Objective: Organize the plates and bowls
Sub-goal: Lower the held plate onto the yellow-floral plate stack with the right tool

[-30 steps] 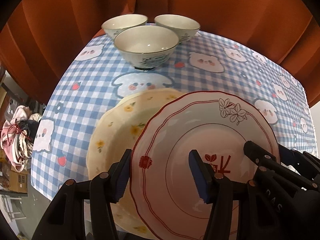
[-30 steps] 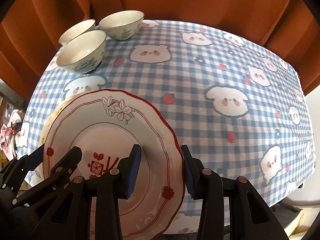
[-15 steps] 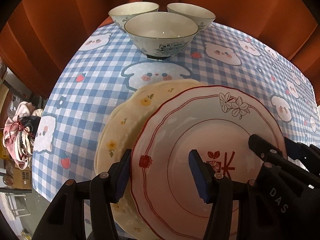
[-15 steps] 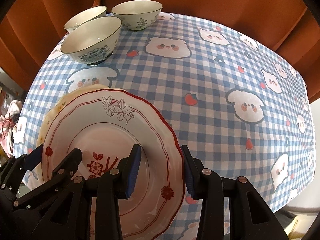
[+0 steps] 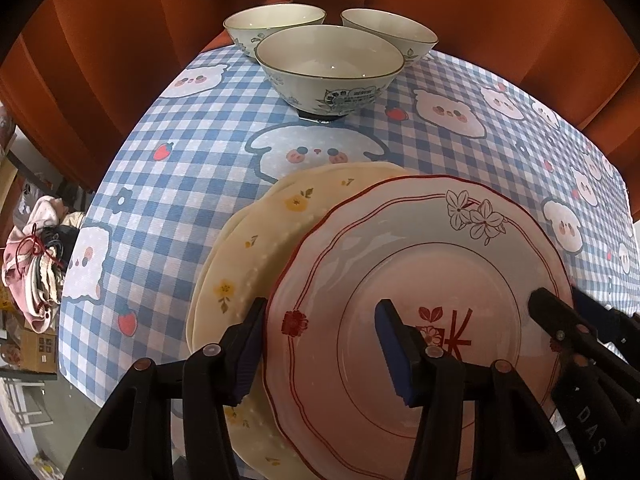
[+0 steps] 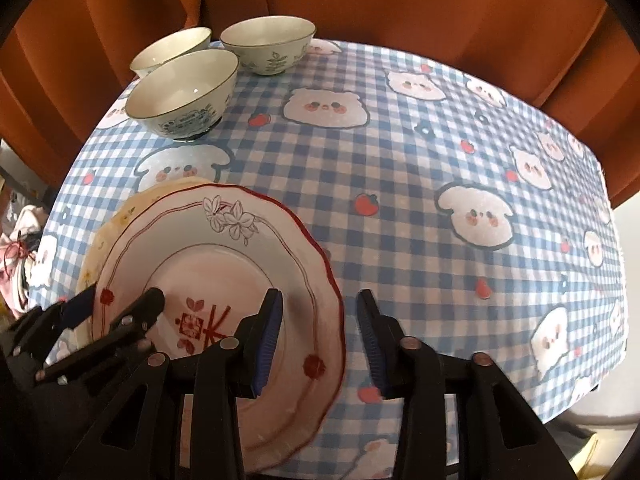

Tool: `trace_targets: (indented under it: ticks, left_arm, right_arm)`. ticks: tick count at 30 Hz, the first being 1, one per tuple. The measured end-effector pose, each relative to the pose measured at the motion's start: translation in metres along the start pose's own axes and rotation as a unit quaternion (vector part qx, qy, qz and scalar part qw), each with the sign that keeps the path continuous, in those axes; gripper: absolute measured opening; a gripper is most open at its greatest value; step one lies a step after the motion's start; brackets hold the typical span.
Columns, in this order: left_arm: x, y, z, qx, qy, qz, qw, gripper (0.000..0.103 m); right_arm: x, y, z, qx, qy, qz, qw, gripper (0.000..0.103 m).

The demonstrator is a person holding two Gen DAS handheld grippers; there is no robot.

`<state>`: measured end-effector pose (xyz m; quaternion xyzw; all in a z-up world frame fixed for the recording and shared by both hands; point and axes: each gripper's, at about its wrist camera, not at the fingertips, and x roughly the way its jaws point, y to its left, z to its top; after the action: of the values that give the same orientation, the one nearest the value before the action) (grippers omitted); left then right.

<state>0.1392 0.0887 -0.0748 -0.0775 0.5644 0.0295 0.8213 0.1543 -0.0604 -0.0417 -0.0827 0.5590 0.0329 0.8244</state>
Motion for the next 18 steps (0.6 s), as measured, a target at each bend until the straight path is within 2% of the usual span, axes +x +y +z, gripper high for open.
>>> trace_targets:
  ticks: [1, 10, 14, 18]
  left_arm:
    - [0.0, 0.0, 0.0, 0.0, 0.0, -0.001, 1.0, 0.054]
    - [-0.011, 0.007, 0.0, -0.006, -0.01, 0.0, 0.9999, 0.054]
    - [-0.012, 0.01, 0.002, -0.001, -0.016, 0.021, 0.9997, 0.054]
    - [-0.011, 0.012, 0.004, 0.001, -0.02, 0.027, 0.9994, 0.054]
  right_arm:
    - [0.0, -0.001, -0.001, 0.001, 0.001, 0.002, 1.0, 0.027]
    - [0.0, -0.002, -0.006, 0.009, 0.002, 0.012, 1.0, 0.027]
    - [0.005, 0.005, -0.006, 0.013, 0.012, 0.023, 1.0, 0.027]
    - [0.011, 0.009, -0.004, 0.017, 0.019, 0.029, 0.999, 0.027]
